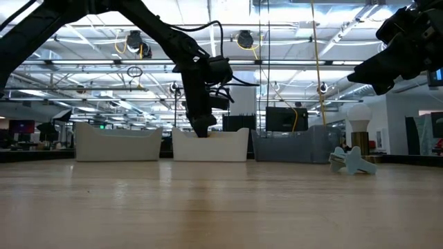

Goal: Pick and place Stapler, Stapler remover, tape
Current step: Put the yellow tape into the white bin, then put the green tape into the white bin

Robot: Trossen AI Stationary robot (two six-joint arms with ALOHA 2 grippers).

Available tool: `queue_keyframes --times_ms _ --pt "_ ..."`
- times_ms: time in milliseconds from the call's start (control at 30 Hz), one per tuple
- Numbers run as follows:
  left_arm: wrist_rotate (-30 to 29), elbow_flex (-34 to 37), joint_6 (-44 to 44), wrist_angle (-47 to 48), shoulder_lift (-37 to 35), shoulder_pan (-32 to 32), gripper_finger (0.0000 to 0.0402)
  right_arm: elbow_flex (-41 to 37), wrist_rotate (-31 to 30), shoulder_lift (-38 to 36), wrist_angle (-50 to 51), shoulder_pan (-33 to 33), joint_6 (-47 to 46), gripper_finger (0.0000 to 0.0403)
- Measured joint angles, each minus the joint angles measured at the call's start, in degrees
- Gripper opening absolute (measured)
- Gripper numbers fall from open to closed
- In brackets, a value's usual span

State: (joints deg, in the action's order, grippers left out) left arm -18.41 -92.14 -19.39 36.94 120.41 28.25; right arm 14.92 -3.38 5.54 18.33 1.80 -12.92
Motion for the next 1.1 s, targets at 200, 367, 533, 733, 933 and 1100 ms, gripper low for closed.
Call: queue_keyframes --times_ms 200,367,533,733,933,1100 --pt "-3.00 0.02 -0.58 -0.03 0.01 0.02 0.0116 0.00 0.00 0.00 0.00 0.00 -0.05 0.0133" --pt "-5.61 0.02 -1.21 -0.10 0.01 0.02 0.0155 0.00 0.00 0.00 0.00 0.00 0.02 0.0137" --pt "-6.78 0.10 -1.29 0.30 -1.90 -0.05 0.0184 0.00 0.12 0.00 -0.01 0.00 -0.05 0.0135" --pt "-5.84 0.09 1.85 -0.34 -9.11 -1.40 0.0188 0.00 0.25 0.00 -0.04 -0.01 -0.07 0.0137" --pt "7.23 0.00 11.59 -1.31 -17.19 -3.53 0.0182 0.00 0.48 -0.01 -0.07 -0.02 -0.07 0.0135" --pt "16.01 0.00 22.40 -0.58 -22.14 -5.70 0.0182 0.00 0.50 -0.01 -0.16 0.00 -0.09 0.0136"
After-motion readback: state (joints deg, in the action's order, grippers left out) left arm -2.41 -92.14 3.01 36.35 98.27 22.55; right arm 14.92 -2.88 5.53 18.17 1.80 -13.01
